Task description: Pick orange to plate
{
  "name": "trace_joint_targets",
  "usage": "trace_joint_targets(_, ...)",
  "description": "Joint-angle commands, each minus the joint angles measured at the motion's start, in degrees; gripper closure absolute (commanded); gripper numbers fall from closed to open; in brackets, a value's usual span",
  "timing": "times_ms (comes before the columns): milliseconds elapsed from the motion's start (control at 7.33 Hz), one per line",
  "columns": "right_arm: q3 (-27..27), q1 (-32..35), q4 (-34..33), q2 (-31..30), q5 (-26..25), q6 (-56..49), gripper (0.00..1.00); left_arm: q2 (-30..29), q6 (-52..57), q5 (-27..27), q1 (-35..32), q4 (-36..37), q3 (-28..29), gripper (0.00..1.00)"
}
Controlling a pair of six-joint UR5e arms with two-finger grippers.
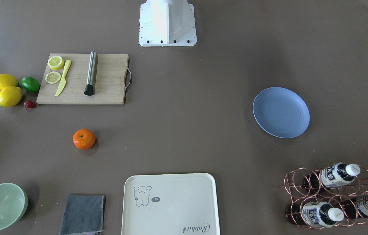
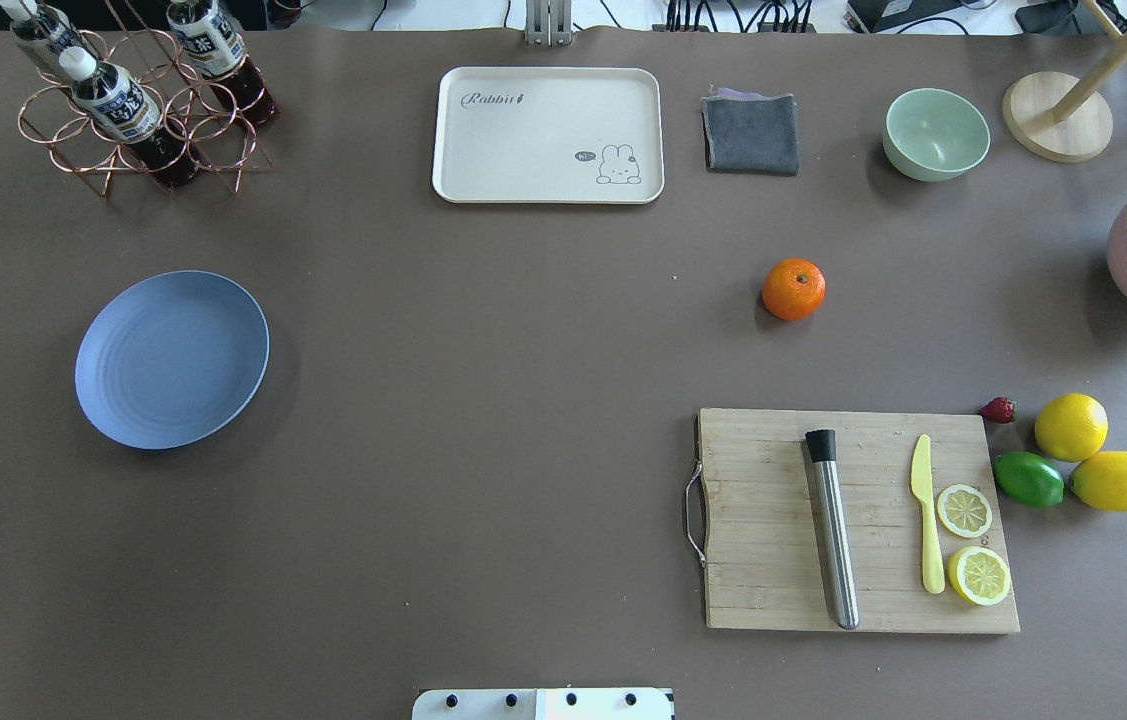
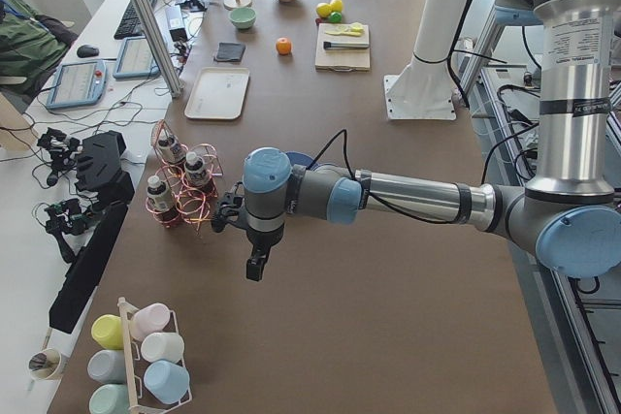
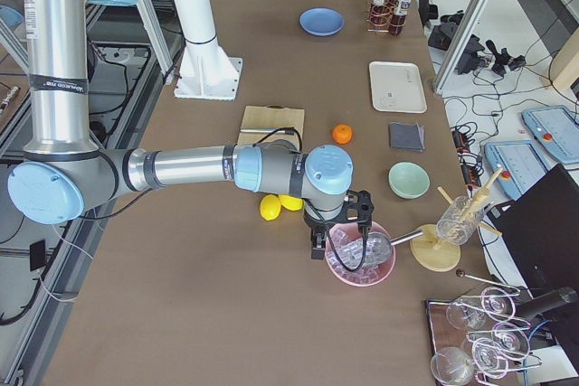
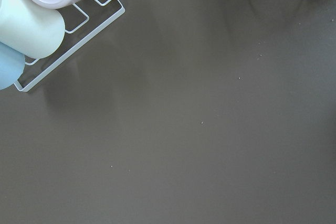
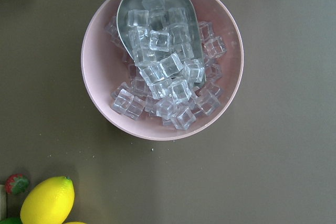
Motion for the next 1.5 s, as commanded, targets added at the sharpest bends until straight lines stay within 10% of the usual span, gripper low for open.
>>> trace_joint_targets(0, 0.2, 0.0, 0.0, 0.1, 0.1, 0.0, 0.00, -0.1, -0.2, 0.0, 0.1, 0.0, 0.2, 0.02)
trace_joint_targets(1364, 0.3, 0.0, 0.8, 0.4, 0.1, 0.1, 0.00, -0.1, -0.5, 0.0, 0.4, 0.0, 0.2, 0.02)
